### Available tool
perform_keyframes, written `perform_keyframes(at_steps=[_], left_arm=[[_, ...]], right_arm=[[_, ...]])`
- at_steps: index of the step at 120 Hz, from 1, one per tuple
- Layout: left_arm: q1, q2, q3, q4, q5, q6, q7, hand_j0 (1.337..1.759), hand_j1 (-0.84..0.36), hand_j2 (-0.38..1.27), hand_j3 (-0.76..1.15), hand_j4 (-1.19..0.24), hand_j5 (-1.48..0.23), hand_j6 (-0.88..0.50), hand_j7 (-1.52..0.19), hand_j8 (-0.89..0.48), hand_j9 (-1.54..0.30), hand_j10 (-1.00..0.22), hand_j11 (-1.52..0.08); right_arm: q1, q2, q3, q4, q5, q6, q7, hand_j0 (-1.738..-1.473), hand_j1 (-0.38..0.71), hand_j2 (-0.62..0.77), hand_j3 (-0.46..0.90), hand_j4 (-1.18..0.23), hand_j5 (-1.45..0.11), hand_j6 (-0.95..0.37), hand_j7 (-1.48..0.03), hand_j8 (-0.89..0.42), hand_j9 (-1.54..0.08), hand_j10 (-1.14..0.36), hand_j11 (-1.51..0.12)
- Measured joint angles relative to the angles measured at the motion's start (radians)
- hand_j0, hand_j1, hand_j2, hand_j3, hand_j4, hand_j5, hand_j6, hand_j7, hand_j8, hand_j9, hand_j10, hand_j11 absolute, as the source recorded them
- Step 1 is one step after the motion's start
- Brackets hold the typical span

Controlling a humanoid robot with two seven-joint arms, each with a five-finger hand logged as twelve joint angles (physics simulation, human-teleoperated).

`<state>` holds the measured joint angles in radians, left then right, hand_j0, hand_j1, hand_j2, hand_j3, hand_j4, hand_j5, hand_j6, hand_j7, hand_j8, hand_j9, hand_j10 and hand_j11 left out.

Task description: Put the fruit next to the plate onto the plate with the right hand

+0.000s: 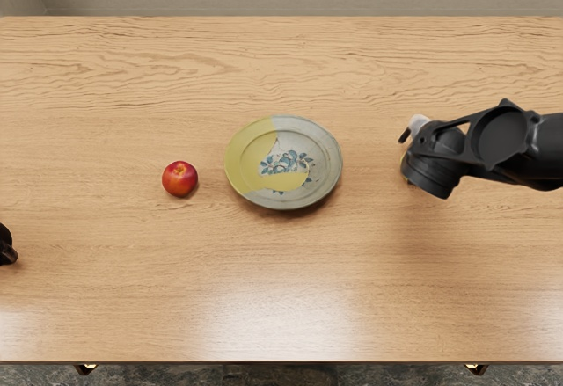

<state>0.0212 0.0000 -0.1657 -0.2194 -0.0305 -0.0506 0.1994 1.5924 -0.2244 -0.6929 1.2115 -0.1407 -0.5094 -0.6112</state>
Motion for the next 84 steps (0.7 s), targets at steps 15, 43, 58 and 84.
perform_keyframes(at_steps=[15, 43, 58, 84], left_arm=[[0.000, 0.000, 0.000, 0.000, 0.001, 0.000, 0.000, 1.658, 0.35, 0.00, 0.00, 0.00, 0.00, 0.00, 0.00, 0.00, 0.00, 0.00, 0.00], [0.000, 0.000, 0.000, 0.000, 0.000, 0.000, 0.000, 1.658, 0.35, 0.00, 0.00, 0.00, 0.00, 0.00, 0.00, 0.00, 0.00, 0.00, 0.00], [-0.001, 0.000, 0.000, 0.000, 0.000, 0.000, 0.000, 1.658, 0.35, 0.00, 0.00, 0.00, 0.00, 0.00, 0.00, 0.00, 0.00, 0.00, 0.00], [-0.001, 0.000, 0.000, 0.000, 0.000, 0.000, 0.000, 1.658, 0.35, 0.00, 0.00, 0.00, 0.00, 0.00, 0.00, 0.00, 0.00, 0.00, 0.00]], right_arm=[[-0.011, -0.006, 0.031, -0.001, -0.016, -0.001, -0.001, -1.655, 0.22, 0.32, 0.00, -0.65, -0.82, -0.61, -0.83, -0.37, -0.83, -0.43, -0.84], [-0.015, -0.028, 0.067, -0.001, -0.011, -0.002, 0.001, -1.656, 0.25, 0.53, 0.00, -0.78, -1.08, -0.59, -1.04, -0.31, -1.06, -0.40, -1.08], [-0.017, -0.074, 0.118, 0.000, -0.008, 0.006, 0.002, -1.656, 0.29, 0.57, 0.00, -0.79, -1.17, -0.56, -1.08, -0.25, -1.11, -0.35, -1.12], [-0.054, -0.155, 0.327, -0.046, -0.009, 0.093, 0.000, -1.656, 0.30, 0.57, 0.00, -0.81, -1.23, -0.52, -1.12, -0.21, -1.14, -0.34, -1.14]])
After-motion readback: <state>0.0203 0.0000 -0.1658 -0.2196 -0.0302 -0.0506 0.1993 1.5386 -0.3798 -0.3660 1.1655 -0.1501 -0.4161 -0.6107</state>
